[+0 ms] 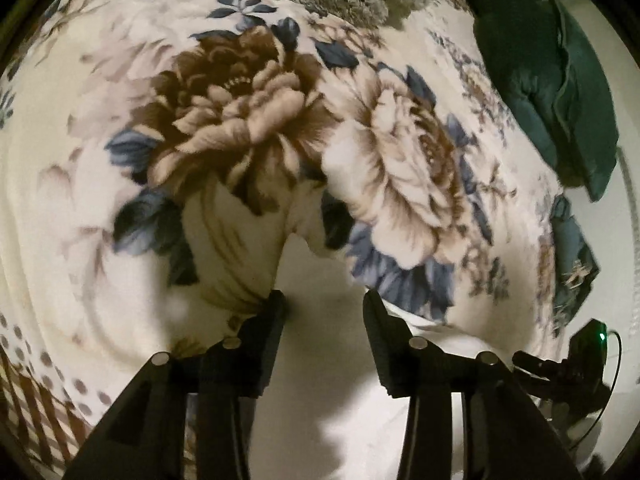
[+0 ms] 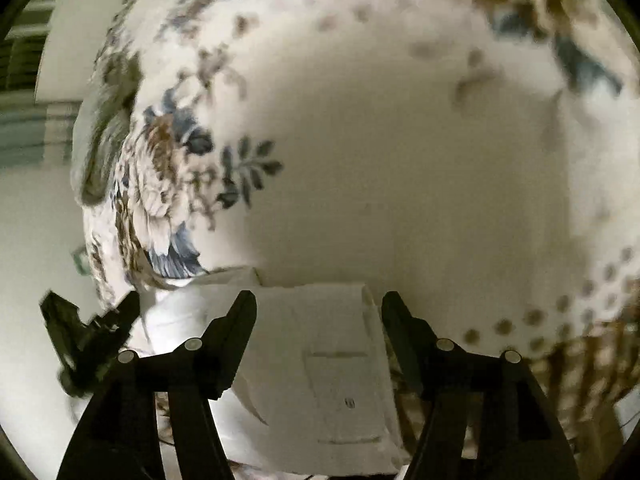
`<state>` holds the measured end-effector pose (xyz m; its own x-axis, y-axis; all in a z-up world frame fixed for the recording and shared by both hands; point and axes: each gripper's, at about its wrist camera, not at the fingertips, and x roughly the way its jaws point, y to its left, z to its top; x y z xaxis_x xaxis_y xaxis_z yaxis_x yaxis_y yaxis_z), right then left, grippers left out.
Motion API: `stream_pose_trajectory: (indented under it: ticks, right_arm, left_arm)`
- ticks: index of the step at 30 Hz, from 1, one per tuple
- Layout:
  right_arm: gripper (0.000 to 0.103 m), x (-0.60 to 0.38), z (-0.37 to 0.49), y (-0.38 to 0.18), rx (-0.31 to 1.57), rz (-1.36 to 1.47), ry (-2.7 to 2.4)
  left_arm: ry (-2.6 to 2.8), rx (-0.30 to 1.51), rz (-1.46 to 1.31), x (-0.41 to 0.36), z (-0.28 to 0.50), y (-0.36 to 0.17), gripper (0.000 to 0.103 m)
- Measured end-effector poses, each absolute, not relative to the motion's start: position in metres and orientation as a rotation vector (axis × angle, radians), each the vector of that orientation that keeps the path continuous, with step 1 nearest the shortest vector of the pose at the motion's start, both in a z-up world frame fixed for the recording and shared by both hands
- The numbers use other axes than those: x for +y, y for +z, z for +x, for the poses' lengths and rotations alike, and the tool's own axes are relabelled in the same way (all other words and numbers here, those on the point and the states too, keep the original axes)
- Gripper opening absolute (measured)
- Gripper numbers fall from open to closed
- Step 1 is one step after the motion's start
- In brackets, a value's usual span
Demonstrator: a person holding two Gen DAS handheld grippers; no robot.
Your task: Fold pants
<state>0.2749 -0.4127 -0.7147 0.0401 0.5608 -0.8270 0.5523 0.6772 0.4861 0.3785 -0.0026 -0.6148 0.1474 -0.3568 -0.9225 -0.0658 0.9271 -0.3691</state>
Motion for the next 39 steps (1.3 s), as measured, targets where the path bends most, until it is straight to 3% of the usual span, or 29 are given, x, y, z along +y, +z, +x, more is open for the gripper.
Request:
stream_pose_trajectory:
  ticks: [2,3,5,11,14,15,17,20,22,26,29,34,39]
  right_arm:
    - [0.065,-0.412,0.271,-0.731,1.620,1.013,-0.008]
    - [0.056,-0.411,0.270,-0.726,1.585,1.005,-0.010]
    - [0.026,-0.405,0.269,-0.714,1.547,0.964,0.012]
    - [0.020,-0.395,0.266,-0.667,1.386,0.751,-0.035]
    - [0.023,-0.394,0.268,-0.683,1.464,0.785,-0.008]
    - [0.028,-0.398,0.265,-0.683,1.478,0.815,-0.008]
    - [0.048,-0.412,0.250,-0.679,1.484,0.868,0.002]
    - [0.058,-0.418,0.211,-0.662,1.409,0.949,-0.028]
    - [0.062,-0.416,0.172,-0.656,1.387,1.029,-0.039]
    - [0.063,-0.381,0.119,-0.675,1.453,1.101,-0.011]
    - [0.063,-0.349,0.104,-0.712,1.500,1.183,0.038]
    - [0.067,-0.325,0.115,-0.749,1.413,1.265,0.081]
    - [0.070,-0.320,0.117,-0.747,1.332,1.367,0.130]
  left_arm:
    - [-0.207,1.427,-0.343,-0.002,0.379,-0.619,0.038]
    - [-0.207,1.435,-0.344,-0.001,0.379,-0.621,0.038]
    - [-0.204,1.450,-0.349,0.003,0.377,-0.625,0.039]
    - [-0.216,1.422,-0.456,0.020,0.363,-0.613,0.045]
    - [-0.204,1.397,-0.466,0.025,0.350,-0.596,0.043]
    - [-0.204,1.384,-0.466,0.028,0.341,-0.588,0.043]
    - [-0.201,1.374,-0.485,0.033,0.324,-0.577,0.043]
    - [-0.198,1.377,-0.477,0.032,0.294,-0.571,0.051]
    - [-0.206,1.396,-0.478,0.027,0.275,-0.578,0.060]
    - [-0.216,1.472,-0.495,0.016,0.253,-0.616,0.063]
    - [-0.239,1.494,-0.528,0.011,0.248,-0.643,0.081]
    - [-0.265,1.493,-0.529,0.010,0.252,-0.649,0.083]
    - [-0.291,1.500,-0.542,0.013,0.255,-0.652,0.083]
